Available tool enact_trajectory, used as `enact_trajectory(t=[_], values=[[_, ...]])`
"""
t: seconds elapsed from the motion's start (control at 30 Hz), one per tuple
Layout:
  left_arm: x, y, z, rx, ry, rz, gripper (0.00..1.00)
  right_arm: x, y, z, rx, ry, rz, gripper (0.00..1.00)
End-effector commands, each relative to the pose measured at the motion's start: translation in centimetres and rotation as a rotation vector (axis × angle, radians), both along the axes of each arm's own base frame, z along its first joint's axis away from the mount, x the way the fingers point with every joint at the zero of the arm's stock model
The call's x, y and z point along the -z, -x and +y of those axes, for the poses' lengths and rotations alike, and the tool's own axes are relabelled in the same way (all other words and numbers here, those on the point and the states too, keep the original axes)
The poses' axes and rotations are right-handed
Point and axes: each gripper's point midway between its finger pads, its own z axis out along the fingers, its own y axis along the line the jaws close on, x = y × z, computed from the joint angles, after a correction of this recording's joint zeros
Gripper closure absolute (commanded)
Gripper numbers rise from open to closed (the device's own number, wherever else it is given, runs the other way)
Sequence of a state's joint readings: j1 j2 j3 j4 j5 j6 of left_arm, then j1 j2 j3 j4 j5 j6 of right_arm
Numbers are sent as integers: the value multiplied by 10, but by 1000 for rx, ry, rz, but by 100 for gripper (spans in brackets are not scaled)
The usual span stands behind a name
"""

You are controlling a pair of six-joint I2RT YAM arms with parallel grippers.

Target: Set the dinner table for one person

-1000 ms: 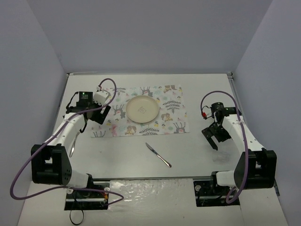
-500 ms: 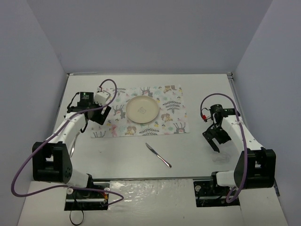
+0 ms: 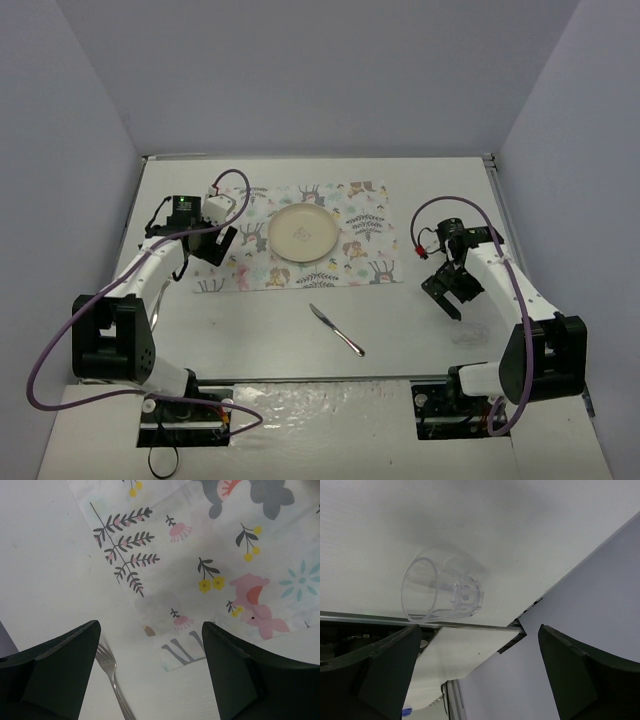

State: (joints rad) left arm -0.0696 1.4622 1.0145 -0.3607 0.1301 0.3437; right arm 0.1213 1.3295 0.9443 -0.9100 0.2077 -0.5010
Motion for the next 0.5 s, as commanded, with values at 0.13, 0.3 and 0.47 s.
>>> enact_trajectory(t=[0.13, 0.3, 0.47], values=[[-24, -21, 2, -25, 8, -88, 20, 2, 16, 12, -97, -15, 106, 0], [-23, -19, 3, -29, 0, -81, 20, 9, 21, 5, -112, 48, 173, 0], [-22, -18, 4, -28, -3, -89, 20, 11, 20, 4, -92, 63, 167, 0]])
